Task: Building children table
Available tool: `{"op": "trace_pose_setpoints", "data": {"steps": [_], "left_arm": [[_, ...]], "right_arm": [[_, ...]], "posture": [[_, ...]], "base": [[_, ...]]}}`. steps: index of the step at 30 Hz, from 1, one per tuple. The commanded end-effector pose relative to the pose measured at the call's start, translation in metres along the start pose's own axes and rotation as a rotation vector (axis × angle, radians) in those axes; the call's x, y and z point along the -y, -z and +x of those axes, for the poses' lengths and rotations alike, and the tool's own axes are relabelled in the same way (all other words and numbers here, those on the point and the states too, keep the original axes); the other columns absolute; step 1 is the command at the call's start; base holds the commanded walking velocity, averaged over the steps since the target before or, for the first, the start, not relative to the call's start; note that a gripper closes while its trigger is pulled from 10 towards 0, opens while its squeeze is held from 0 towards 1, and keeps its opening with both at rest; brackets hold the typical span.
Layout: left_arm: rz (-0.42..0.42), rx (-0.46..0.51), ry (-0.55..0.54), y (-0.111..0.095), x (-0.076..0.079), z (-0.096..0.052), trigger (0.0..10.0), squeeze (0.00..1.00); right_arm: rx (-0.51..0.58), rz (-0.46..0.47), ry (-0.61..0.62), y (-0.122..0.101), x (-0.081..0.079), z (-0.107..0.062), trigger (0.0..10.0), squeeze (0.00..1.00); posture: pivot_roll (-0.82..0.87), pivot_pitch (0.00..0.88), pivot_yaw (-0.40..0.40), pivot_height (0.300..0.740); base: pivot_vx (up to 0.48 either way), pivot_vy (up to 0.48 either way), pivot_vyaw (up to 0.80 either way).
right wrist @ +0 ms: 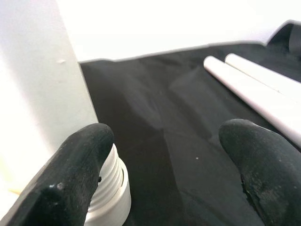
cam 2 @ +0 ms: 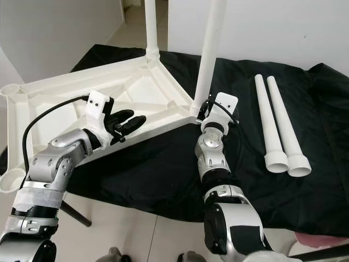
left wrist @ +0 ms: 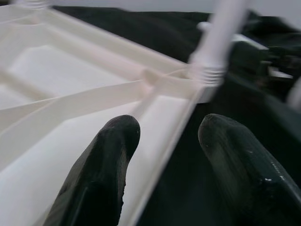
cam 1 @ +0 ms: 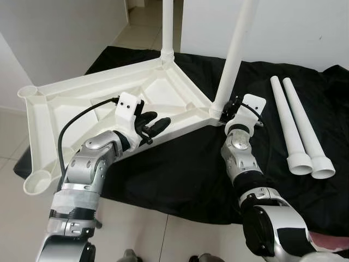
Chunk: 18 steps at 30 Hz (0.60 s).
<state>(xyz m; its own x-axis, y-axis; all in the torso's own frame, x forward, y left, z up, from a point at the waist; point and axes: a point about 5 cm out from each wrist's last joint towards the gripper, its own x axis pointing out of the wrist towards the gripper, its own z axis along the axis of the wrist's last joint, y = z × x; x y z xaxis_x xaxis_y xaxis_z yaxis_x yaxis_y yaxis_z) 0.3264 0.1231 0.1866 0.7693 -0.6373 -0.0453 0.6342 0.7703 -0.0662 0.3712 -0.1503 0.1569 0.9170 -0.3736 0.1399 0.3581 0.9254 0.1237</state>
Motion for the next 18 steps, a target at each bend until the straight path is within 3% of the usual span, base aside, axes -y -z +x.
{"op": "trace_pose_setpoints", "data": {"steps": [1,3,5,8,9,11,18], "left_arm": [[0.018,-0.013,-0.058,0.004,-0.005,-0.005,10.0,0.0],[0.018,-0.013,-0.058,0.004,-0.005,-0.005,10.0,0.0],[0.011,-0.004,-0.065,0.006,-0.005,-0.006,10.0,0.0],[0.007,0.001,-0.065,0.007,-0.004,-0.005,10.0,0.0],[0.007,0.022,-0.063,0.008,-0.001,-0.003,10.0,0.0],[0.009,0.029,-0.062,0.009,0.0,-0.002,10.0,0.0],[-0.014,0.047,-0.059,0.015,0.007,0.004,10.0,0.0]], "right_arm": [[0.03,-0.016,-0.012,0.005,0.008,-0.009,10.0,0.0],[0.03,-0.016,-0.012,0.005,0.008,-0.009,10.0,0.0],[0.078,-0.013,-0.047,0.009,0.021,-0.024,10.0,0.0],[0.095,-0.008,-0.072,0.01,0.024,-0.029,10.0,0.0],[0.15,0.008,-0.15,0.007,0.027,-0.041,10.0,0.0],[0.169,0.008,-0.179,0.006,0.029,-0.046,10.0,0.0],[0.174,0.004,-0.255,0.015,0.036,-0.062,10.0,0.0]], "posture": [[0.05,0.06,-0.011,0.74],[0.05,0.06,-0.011,0.74],[0.02,0.061,-0.008,0.74],[0.01,0.06,-0.006,0.74],[-0.02,0.057,-0.002,0.74],[-0.02,0.057,-0.001,0.74],[-0.05,0.047,-0.006,0.74]], "base": [[0.0,0.0,0.0],[0.0,0.0,0.0],[0.0,0.0,0.0],[0.0,0.0,0.0],[0.0,0.0,0.0],[0.0,0.0,0.0],[0.0,0.0,0.0]]}}
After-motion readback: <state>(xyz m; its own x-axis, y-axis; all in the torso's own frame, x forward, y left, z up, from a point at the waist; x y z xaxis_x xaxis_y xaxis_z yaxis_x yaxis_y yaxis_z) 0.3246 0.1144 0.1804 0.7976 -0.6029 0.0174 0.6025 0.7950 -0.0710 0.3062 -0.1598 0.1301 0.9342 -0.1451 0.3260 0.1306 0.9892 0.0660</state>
